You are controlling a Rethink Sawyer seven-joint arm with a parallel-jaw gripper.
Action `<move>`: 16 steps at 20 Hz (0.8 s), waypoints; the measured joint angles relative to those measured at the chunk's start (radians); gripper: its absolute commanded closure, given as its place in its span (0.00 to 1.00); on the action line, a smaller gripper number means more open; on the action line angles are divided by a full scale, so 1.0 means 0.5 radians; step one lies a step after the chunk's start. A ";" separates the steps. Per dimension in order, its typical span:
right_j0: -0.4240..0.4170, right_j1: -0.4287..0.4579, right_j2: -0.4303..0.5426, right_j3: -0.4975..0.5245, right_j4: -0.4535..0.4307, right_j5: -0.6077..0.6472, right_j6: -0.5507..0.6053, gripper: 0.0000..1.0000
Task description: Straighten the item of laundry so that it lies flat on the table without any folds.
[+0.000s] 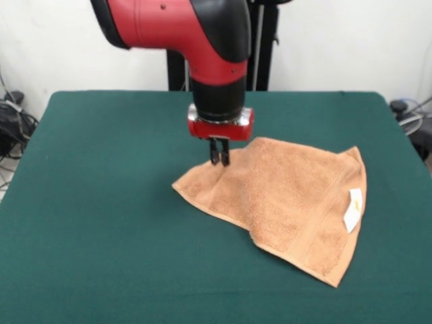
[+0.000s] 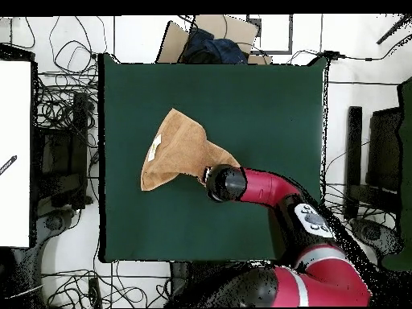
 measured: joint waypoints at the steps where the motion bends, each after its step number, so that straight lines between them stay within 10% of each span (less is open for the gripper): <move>1: -0.022 -0.040 0.000 0.020 0.000 0.010 0.000 1.00; 16: -0.205 -0.313 0.021 0.056 -0.001 0.334 0.000 1.00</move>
